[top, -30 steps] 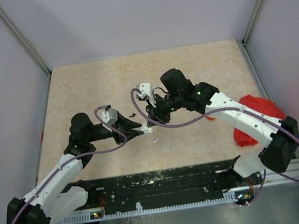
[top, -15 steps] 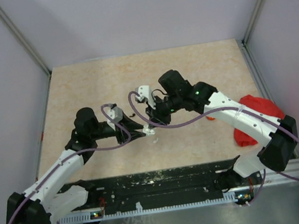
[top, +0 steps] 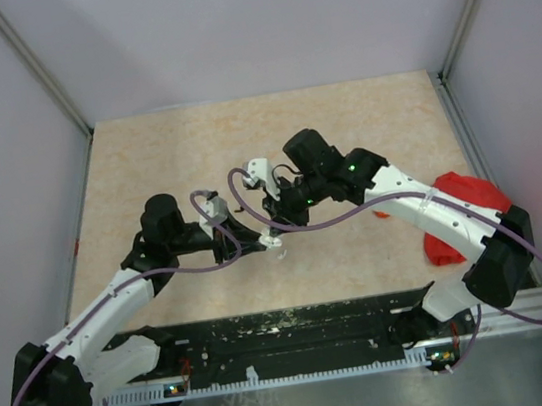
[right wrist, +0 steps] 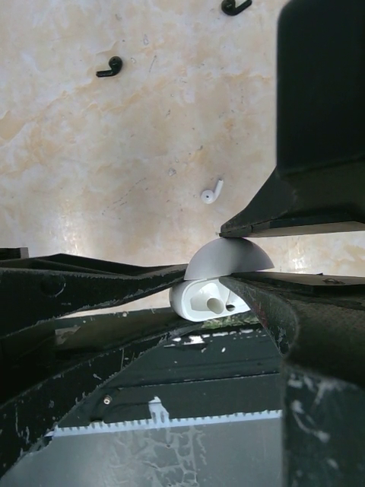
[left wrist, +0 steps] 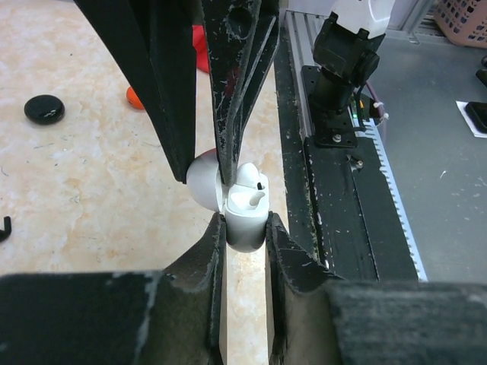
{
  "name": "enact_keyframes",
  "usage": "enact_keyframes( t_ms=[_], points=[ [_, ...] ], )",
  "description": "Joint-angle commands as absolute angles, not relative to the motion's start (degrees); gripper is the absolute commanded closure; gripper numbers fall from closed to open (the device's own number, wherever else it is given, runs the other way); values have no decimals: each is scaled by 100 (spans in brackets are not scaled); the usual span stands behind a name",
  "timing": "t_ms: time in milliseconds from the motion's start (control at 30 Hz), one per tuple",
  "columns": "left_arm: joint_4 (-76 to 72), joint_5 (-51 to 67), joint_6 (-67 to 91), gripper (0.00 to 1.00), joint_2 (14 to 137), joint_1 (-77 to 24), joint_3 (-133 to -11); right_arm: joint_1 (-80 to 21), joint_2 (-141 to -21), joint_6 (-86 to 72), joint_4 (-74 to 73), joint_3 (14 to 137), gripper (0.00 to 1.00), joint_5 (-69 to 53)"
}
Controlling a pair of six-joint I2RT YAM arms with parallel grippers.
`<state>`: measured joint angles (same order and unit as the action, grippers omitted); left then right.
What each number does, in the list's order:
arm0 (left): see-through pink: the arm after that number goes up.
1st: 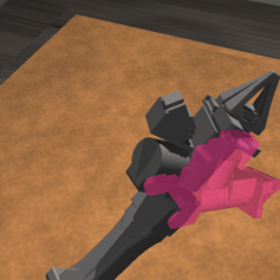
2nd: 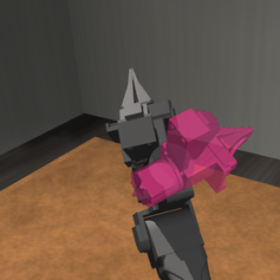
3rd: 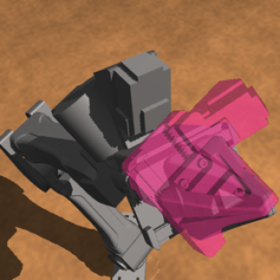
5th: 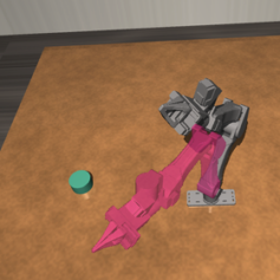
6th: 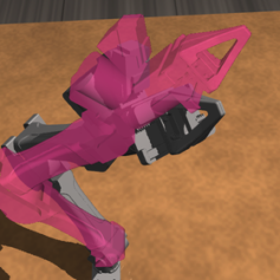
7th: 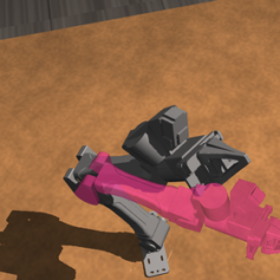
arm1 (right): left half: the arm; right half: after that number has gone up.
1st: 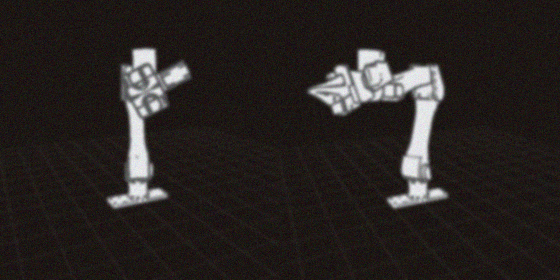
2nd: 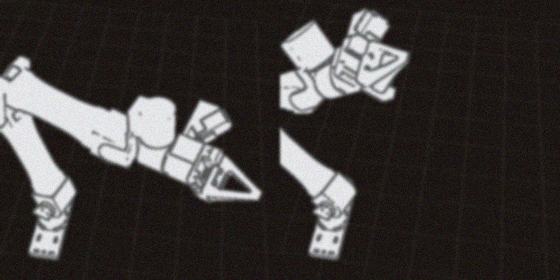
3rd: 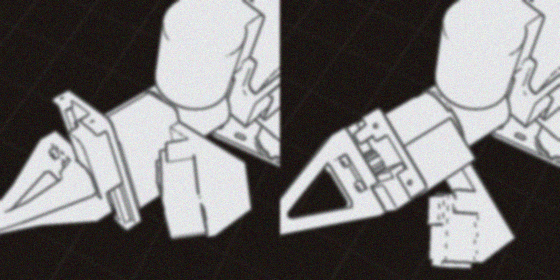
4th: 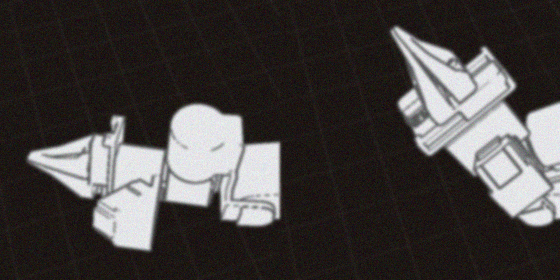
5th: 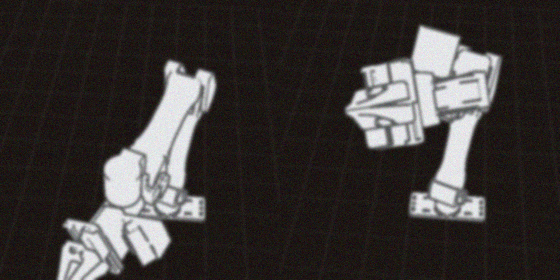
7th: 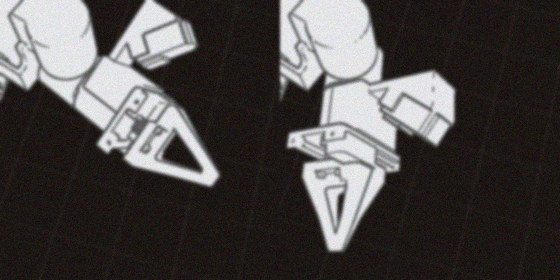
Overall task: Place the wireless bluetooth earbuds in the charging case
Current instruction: Adjust the charging case, then pick up the earbud from the center of the board.
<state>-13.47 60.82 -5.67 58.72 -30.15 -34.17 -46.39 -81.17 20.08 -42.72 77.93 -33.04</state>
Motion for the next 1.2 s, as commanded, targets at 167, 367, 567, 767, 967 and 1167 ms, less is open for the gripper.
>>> enact_keyframes(
  t_ms=[167,367,567,767,967,1167],
  points=[
    [-811,5861,-1140,92,5866,-3068,-3682,-4729,-8052,1874,-4175,8339,76,-3351],
    [-442,4698,-1544,99,5716,-3067,-3708,-4731,-7779,1352,-3879,8407,56,-2698],
    [-458,3355,-1461,99,5641,-3074,-3687,-4720,-7493,969,-3466,8063,47,-1965],
    [-461,1412,-1090,99,5505,-3053,-3645,-4724,-7658,144,-3206,7491,47,-663],
    [-456,37,-911,99,5228,-3016,-3520,-4748,-8051,-194,-3049,6950,47,-527],
    [-148,-638,-623,99,5238,-2637,-3643,-4854,-8580,-56,-2889,6566,52,-648]
  ],
)
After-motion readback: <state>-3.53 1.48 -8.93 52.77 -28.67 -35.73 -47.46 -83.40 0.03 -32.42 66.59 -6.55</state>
